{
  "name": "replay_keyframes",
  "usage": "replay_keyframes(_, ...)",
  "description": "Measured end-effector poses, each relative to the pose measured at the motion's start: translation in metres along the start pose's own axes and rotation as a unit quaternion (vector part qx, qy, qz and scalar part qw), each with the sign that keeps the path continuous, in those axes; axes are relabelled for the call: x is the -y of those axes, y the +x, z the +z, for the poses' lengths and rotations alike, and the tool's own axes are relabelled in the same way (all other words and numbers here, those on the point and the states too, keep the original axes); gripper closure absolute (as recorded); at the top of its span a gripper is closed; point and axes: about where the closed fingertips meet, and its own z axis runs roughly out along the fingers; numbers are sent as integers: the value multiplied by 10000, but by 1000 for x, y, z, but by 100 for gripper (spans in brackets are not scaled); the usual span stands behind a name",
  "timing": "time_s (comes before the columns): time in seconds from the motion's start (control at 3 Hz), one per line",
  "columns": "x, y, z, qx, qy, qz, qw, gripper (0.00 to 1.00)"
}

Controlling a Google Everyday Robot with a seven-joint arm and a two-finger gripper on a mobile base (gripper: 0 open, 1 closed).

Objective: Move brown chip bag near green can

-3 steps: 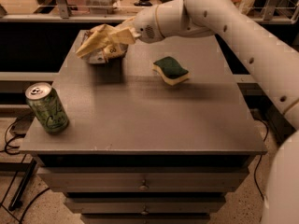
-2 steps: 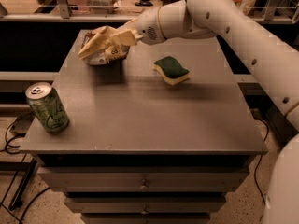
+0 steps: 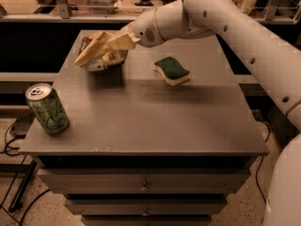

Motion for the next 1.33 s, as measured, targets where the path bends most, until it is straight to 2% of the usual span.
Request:
replay_keyframes(0.33,-30,1,0,-46,-126,15,9999,100)
replay_keyframes(0.67,-71,12,4,-147,-281,91,9995,98)
replay_keyframes(1.0,-91,24,5,-210,-308,216,9991,75)
replay_keyframes(1.33,-108,44,4,-161,-241,387,9988,44)
